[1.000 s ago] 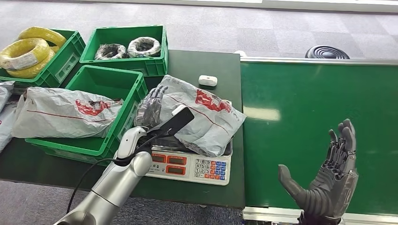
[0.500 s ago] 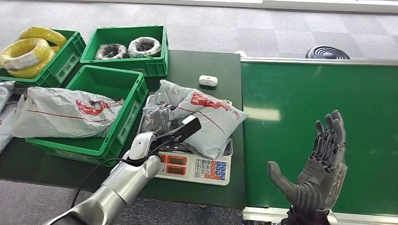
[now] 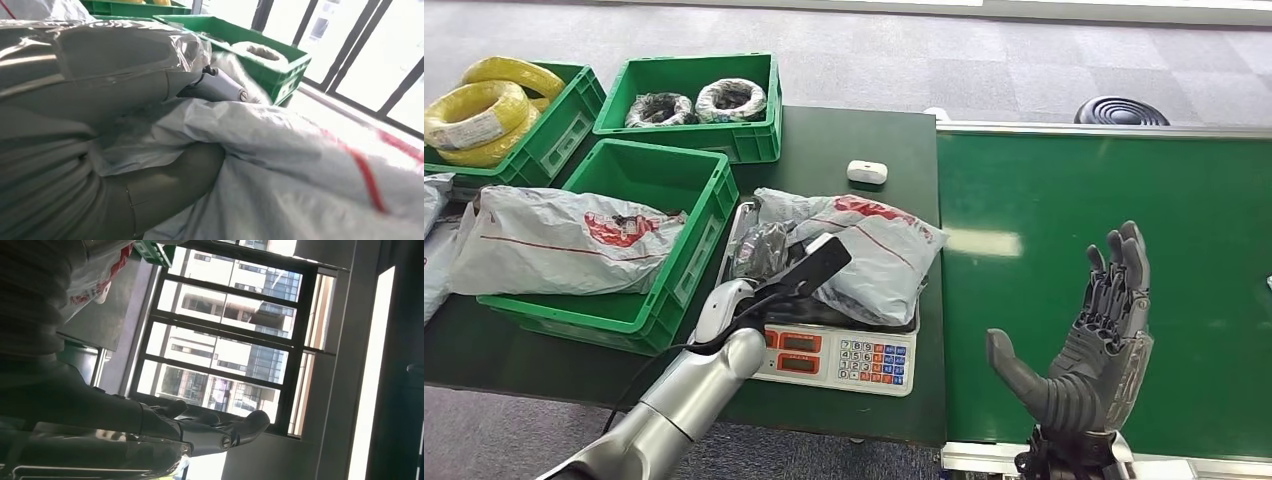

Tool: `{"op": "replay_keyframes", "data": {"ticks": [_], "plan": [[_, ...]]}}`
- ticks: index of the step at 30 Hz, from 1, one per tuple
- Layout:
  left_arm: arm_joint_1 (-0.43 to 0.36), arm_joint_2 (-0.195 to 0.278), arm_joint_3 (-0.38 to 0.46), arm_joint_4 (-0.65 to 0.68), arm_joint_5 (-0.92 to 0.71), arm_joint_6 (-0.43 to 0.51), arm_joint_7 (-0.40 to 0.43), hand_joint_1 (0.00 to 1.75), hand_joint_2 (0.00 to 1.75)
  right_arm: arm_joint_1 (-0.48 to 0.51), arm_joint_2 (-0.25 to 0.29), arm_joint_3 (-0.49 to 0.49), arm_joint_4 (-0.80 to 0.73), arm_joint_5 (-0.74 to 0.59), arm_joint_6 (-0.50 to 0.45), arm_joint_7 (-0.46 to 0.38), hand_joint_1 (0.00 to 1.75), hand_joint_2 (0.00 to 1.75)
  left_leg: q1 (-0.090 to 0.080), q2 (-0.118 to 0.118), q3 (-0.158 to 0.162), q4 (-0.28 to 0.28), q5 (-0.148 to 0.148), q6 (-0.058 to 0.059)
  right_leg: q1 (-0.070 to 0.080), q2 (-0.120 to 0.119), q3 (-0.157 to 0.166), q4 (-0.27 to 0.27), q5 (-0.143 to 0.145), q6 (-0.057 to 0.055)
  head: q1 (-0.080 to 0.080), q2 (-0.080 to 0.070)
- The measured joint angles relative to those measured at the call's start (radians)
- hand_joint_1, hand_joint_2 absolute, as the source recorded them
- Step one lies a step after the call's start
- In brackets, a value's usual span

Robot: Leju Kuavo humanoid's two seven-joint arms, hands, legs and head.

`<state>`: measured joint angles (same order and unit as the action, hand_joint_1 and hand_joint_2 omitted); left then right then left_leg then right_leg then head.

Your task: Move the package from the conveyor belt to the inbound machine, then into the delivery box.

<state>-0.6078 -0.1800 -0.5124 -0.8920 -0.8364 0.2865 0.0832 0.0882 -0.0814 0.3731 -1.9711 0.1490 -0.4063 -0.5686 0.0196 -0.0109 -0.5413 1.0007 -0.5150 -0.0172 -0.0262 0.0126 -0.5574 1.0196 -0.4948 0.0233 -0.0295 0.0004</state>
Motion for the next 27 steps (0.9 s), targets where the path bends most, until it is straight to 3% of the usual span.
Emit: {"op": "replay_keyframes", "data": {"ticks": [8, 14, 19, 27], "plan": [[0.034, 0.047, 0.04, -0.332, -0.004, -0.015, 0.042, 1.75, 1.75, 0.021, 0.023, -0.025, 0.002, 0.027, -0.002, 0.004, 0.0, 1.75, 0.0, 0.0, -0.001, 0.0, 0.0, 0.0, 0.0, 0.0, -0.001, 0.0, 0.0, 0.0, 0.0, 0.0], [0.036, 0.132, 0.187, -0.555, -0.11, -0.062, 0.081, 1.75, 1.75, 0.067, 0.019, -0.039, 0.017, 0.022, -0.012, -0.007, 0.0, 1.75, 0.001, 0.0, -0.001, 0.0, 0.0, 0.0, 0.001, 0.0, -0.001, 0.0, 0.0, 0.0, 0.0, 0.0], [0.035, 0.183, 0.331, -0.619, -0.122, -0.063, 0.067, 1.75, 1.75, 0.087, 0.018, -0.042, 0.025, 0.026, -0.019, -0.009, 0.0, 1.75, 0.0, 0.0, -0.001, 0.0, 0.0, 0.0, 0.001, 0.0, -0.001, 0.0, 0.0, 0.0, 0.0, 0.0], [0.018, 0.247, 0.443, -0.578, -0.065, -0.103, 0.109, 1.75, 1.75, 0.101, 0.018, -0.043, 0.025, 0.038, -0.011, 0.006, 0.0, 1.75, 0.0, 0.001, -0.001, 0.0, 0.001, 0.0, 0.0, 0.001, -0.001, 0.0, 0.0, 0.0, 0.0, 0.0]]}}
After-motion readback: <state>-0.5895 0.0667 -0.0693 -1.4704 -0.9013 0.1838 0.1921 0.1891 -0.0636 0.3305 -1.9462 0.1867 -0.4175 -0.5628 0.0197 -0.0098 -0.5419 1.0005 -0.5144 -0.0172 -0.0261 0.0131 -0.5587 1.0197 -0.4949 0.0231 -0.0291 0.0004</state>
